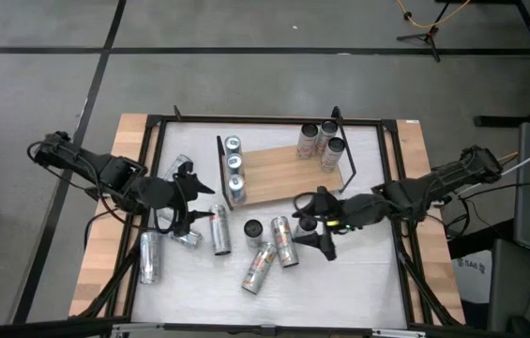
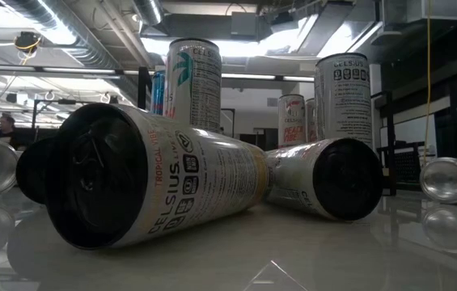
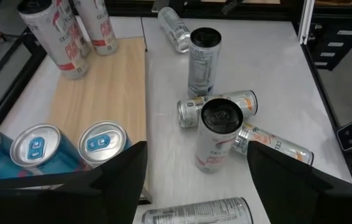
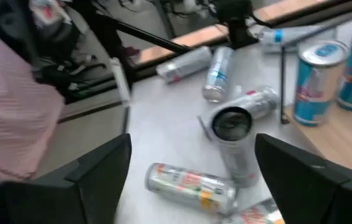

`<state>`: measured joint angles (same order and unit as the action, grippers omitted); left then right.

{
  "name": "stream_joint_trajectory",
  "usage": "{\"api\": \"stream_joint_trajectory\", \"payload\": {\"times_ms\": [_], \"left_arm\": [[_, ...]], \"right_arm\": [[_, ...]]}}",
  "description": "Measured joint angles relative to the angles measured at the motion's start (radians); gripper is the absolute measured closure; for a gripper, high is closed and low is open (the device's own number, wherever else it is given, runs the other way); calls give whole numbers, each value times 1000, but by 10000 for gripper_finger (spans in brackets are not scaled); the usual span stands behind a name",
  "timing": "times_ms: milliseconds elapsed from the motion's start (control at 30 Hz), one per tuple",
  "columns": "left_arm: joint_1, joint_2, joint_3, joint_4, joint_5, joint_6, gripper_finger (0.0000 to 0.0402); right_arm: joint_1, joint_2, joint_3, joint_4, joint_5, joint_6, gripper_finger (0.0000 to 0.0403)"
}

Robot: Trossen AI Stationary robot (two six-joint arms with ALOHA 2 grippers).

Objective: Place canned beverage on shelf
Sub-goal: Put the white-pink soda can on the shelf with the other white-pink soda can

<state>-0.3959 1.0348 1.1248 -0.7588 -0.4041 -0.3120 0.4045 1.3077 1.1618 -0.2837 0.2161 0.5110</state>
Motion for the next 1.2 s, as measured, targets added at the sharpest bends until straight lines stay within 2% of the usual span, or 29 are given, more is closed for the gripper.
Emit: {"api": "stream_joint_trajectory", "payload": {"times_ms": [333, 867, 1067, 1200], "left_arm": [[0, 0, 0, -1, 0, 5, 134], [0, 1, 0, 8, -3, 7, 134], [0, 1, 0, 8, -3, 7, 134], [0, 1, 0, 9, -4, 7, 134]], "right_arm": [[-61, 105, 0, -4, 3, 58, 43], [-67, 118, 0, -2, 10, 60, 47], [-66, 118, 0, -1, 45, 60, 47], [-66, 118, 0, 87, 64, 61, 47]]}}
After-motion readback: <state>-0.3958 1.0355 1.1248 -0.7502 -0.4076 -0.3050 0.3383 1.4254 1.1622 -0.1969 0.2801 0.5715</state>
